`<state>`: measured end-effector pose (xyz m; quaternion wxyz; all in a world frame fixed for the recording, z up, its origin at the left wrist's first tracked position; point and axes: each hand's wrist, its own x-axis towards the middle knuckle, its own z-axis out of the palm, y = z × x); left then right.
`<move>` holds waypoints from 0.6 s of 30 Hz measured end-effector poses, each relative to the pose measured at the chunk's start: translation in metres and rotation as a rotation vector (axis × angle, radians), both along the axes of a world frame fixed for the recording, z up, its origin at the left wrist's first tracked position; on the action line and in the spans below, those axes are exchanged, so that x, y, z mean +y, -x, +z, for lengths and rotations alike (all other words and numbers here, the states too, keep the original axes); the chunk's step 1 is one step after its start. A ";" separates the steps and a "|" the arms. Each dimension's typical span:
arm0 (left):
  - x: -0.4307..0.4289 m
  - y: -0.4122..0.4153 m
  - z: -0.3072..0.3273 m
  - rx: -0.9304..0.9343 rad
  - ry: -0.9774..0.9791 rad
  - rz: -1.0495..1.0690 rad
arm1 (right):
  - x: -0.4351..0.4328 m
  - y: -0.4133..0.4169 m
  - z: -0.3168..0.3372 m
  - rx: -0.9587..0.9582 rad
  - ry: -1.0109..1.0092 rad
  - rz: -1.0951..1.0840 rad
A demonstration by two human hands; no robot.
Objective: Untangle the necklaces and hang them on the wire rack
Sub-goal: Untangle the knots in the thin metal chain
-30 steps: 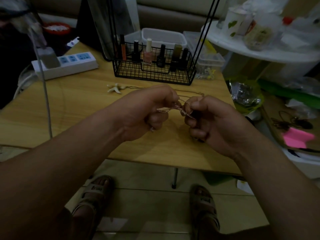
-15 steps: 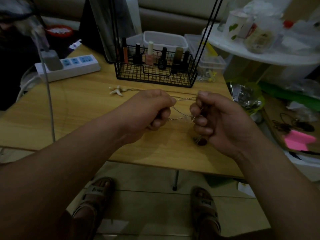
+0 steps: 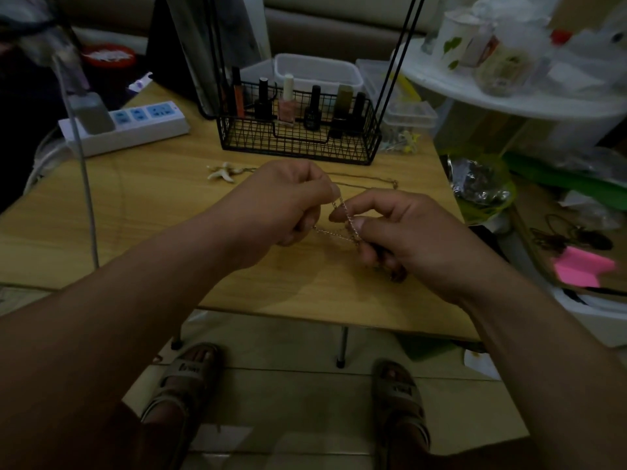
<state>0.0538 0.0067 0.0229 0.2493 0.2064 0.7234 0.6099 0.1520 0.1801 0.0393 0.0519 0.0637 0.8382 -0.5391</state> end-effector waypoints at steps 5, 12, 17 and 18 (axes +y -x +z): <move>-0.001 -0.002 0.002 0.099 0.089 -0.027 | -0.001 0.002 -0.005 -0.008 -0.130 0.085; -0.007 -0.001 0.005 0.122 -0.019 -0.022 | -0.001 0.004 -0.006 -0.044 0.002 -0.044; -0.013 0.005 0.006 0.173 -0.047 0.069 | 0.009 0.013 -0.003 -0.010 0.847 -0.343; -0.012 0.003 0.005 0.170 -0.032 0.052 | 0.009 0.015 -0.003 0.004 0.880 -0.362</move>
